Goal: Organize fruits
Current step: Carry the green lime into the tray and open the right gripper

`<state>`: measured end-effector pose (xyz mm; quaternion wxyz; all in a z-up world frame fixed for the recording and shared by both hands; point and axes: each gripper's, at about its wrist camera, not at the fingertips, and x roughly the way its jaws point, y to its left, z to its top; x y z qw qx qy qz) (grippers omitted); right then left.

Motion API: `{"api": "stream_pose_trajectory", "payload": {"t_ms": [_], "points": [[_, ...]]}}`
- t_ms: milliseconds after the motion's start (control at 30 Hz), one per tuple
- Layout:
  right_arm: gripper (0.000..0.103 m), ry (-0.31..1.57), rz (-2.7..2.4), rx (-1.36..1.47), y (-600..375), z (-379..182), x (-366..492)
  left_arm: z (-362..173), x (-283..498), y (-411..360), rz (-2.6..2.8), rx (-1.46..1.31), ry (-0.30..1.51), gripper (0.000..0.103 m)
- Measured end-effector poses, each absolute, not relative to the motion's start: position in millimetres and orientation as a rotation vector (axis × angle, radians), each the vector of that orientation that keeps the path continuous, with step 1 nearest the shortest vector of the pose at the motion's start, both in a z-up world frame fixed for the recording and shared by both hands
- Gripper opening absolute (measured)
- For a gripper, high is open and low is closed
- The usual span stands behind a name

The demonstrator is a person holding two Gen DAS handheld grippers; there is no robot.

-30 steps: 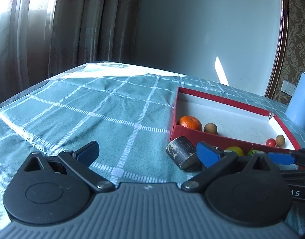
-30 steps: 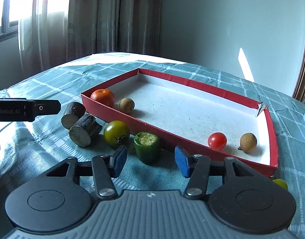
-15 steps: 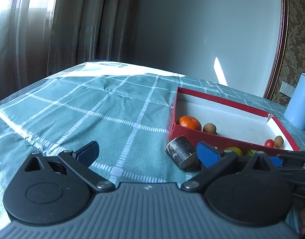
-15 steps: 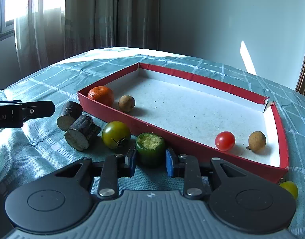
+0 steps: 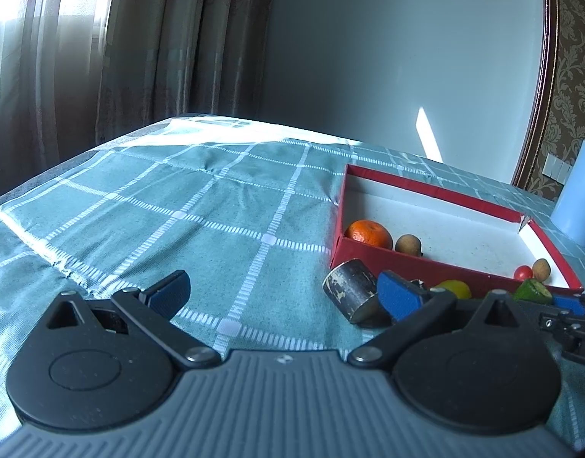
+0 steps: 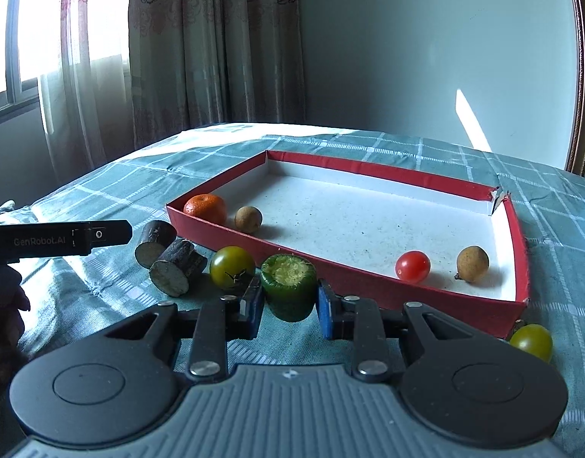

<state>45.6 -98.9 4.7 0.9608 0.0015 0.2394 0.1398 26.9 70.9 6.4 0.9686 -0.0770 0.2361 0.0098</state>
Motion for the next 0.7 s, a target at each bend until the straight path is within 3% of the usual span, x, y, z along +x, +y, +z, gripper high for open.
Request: {"api": "stream_pose_trajectory", "payload": {"t_ms": [433,700], "points": [[0.028,0.380,0.118,0.103,-183.7,43.3,58.3,6.3,29.6,65.4,0.042,-0.115,0.488,0.103],[0.028,0.434,0.103,0.108,-189.3,29.9,89.2,5.8,29.7,65.3,0.049,-0.112,0.491,0.103]]}}
